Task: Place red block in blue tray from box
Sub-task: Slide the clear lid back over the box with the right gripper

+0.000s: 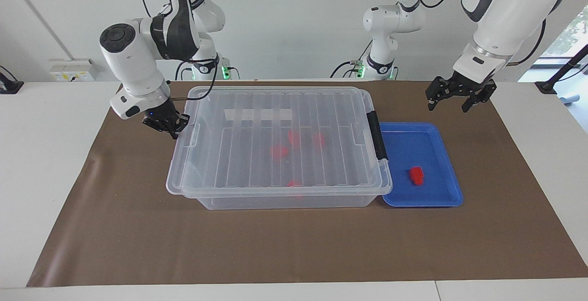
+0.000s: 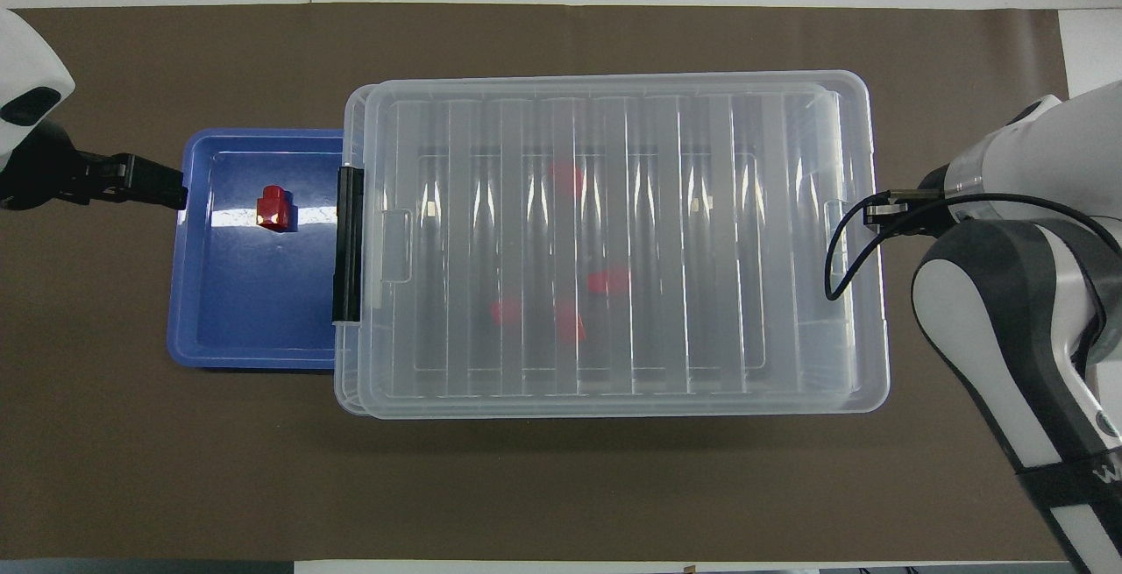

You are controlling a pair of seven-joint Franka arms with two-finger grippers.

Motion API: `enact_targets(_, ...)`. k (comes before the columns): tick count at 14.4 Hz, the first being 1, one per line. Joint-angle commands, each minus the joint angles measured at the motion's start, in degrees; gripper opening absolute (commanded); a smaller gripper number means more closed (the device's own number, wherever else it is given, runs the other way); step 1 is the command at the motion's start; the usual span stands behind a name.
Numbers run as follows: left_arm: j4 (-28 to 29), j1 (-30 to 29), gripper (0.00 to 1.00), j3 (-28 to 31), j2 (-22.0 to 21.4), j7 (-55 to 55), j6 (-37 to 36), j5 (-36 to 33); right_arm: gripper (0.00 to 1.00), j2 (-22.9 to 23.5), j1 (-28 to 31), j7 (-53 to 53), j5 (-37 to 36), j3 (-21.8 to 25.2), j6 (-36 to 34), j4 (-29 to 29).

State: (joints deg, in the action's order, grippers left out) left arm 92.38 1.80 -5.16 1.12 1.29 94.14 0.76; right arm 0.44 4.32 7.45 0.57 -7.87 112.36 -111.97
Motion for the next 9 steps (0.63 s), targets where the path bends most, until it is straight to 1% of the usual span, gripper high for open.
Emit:
enact_targets(1, 0.61, -1.09, 1.00, 0.15, -1.04, 1.25, -0.88, 1.17, 0.00, -1.23, -0.10, 1.08, 0.22, -0.21, -0.21, -1.06)
enact_targets(2, 0.52, -2.58, 1.00, -0.03, -0.95, 1.34, -0.88, 1.17, 0.00, -1.23, -0.10, 1.08, 0.22, -0.21, -0.21, -1.15)
enact_targets(5, -0.09, -3.55, 1.00, 0.58, -0.95, 4.76, -1.23, 2.31, 0.00, -1.23, -0.10, 1.08, 0.22, -0.21, -0.21, -1.15)
enact_targets(9, -0.53, -1.63, 1.00, 3.48, -0.86, 5.65, -1.58, 2.58, 0.00, -1.23, -0.19, 1.08, 0.22, -0.21, -0.21, -1.15)
